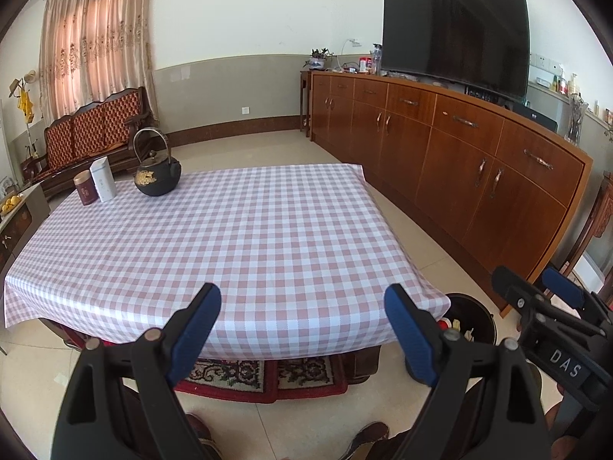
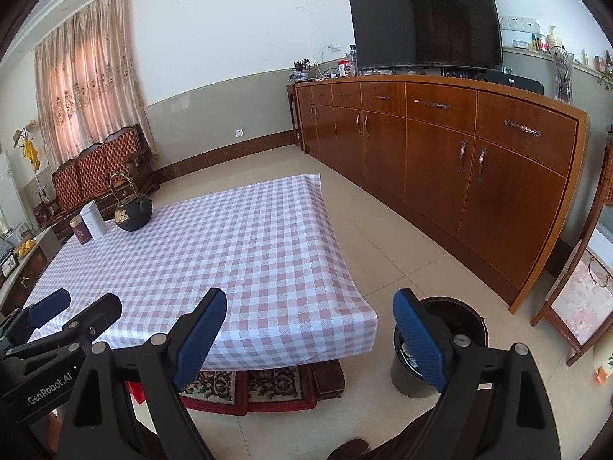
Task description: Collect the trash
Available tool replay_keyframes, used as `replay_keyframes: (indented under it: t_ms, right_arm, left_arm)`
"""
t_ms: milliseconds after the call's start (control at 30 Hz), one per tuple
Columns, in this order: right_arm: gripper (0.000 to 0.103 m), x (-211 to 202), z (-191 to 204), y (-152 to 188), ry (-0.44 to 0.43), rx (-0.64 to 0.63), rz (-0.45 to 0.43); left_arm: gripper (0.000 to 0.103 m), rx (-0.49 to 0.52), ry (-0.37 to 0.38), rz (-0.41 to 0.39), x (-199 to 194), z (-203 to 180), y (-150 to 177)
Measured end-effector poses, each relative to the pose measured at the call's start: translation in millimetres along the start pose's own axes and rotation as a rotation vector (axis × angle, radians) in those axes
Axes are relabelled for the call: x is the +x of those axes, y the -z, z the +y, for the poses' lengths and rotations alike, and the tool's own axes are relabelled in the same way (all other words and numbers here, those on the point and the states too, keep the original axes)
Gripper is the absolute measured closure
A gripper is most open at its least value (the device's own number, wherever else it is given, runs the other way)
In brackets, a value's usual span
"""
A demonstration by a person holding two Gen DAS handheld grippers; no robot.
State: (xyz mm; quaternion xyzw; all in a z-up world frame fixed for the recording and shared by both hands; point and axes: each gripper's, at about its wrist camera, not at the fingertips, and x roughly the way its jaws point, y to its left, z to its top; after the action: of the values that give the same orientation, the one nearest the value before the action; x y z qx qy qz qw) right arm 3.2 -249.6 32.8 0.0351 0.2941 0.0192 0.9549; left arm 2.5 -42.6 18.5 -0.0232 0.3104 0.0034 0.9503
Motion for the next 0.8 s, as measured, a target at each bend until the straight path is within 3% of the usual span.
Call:
replay_keyframes:
  t_ms: [800]
  right_arm:
    - [0.013, 5.1, -22.3, 14.4, 0.047, 0.041, 0.022]
  left_arm:
    - [0.015, 0.041, 0.051, 0.022, 5.0, -40.3, 12.6]
